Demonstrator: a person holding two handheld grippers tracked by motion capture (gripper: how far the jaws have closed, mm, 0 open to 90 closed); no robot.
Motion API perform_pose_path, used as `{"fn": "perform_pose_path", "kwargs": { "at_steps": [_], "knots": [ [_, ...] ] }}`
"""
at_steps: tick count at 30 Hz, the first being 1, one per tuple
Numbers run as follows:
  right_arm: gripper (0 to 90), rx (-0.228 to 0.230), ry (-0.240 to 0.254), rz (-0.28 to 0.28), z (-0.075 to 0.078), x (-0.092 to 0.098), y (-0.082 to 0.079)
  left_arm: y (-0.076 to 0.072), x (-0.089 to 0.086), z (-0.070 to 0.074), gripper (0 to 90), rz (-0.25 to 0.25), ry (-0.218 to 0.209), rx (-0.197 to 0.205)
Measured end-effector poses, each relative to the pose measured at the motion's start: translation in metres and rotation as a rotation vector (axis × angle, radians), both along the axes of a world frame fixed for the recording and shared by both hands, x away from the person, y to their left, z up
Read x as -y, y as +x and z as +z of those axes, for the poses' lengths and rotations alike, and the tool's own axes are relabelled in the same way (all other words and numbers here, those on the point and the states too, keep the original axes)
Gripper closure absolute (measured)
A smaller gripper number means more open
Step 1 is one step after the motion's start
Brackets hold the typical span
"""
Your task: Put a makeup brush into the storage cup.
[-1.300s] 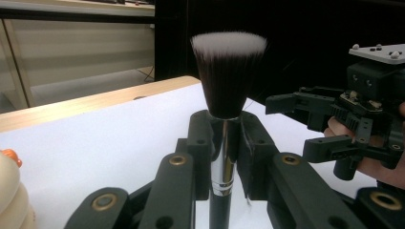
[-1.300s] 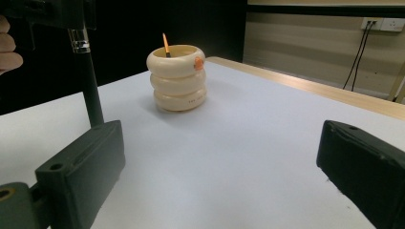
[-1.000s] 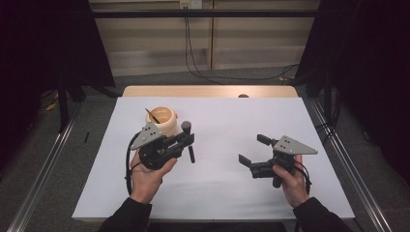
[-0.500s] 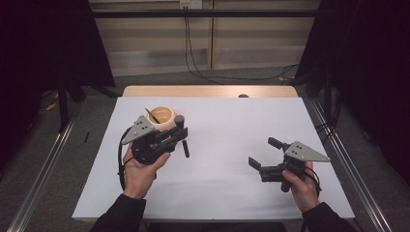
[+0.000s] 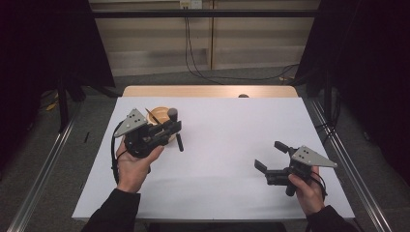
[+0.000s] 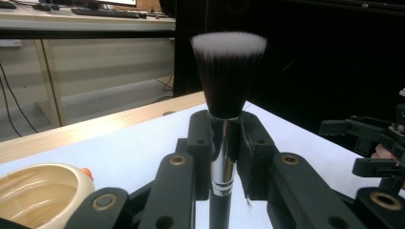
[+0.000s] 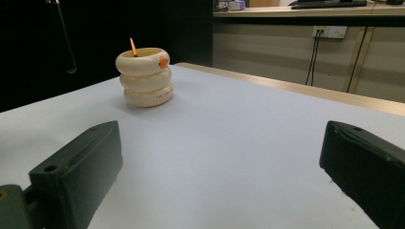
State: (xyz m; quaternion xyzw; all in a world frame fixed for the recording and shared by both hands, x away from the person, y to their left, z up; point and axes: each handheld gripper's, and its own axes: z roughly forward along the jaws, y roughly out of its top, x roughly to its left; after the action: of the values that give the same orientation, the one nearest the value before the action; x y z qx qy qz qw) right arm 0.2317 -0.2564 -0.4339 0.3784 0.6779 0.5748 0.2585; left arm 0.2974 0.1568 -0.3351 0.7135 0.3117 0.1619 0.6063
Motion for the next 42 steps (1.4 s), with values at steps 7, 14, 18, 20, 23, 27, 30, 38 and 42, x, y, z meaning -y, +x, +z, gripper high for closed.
{"fn": "perform_pose_path", "kwargs": {
  "at_steps": [7,14,18,20,23,27,30,38,42],
  "knots": [
    [0.0,0.001,0.012,0.002,-0.002,-0.002,0.0,0.006,-0.007,0.012,77.5,0.009,-0.002,0.016],
    [0.0,-0.003,0.016,0.01,-0.003,-0.002,0.0,0.013,-0.01,0.017,77.5,0.02,0.004,0.026],
    [0.0,-0.006,0.018,0.008,-0.004,-0.002,0.0,0.019,-0.013,0.019,77.5,0.045,0.004,0.024],
    [0.0,-0.002,0.014,0.011,-0.004,-0.001,0.0,0.023,-0.014,0.019,77.6,0.047,0.007,0.029],
    [0.0,-0.006,0.013,0.016,-0.004,-0.001,0.0,0.027,-0.017,0.02,77.5,0.065,0.009,0.027],
    [0.0,-0.011,0.011,0.017,-0.005,-0.002,0.0,0.034,-0.025,0.023,77.5,0.081,-0.014,0.022],
    [0.0,-0.008,0.018,0.011,-0.004,-0.001,0.0,0.036,-0.025,0.025,77.5,0.113,-0.028,0.022],
    [0.0,-0.014,0.019,0.011,-0.004,0.0,0.0,0.057,-0.025,0.02,77.5,0.167,0.013,0.03],
    [0.0,-0.017,0.014,0.015,-0.004,0.001,0.0,0.069,-0.029,0.013,77.6,0.199,0.016,0.018]
  ]
}}
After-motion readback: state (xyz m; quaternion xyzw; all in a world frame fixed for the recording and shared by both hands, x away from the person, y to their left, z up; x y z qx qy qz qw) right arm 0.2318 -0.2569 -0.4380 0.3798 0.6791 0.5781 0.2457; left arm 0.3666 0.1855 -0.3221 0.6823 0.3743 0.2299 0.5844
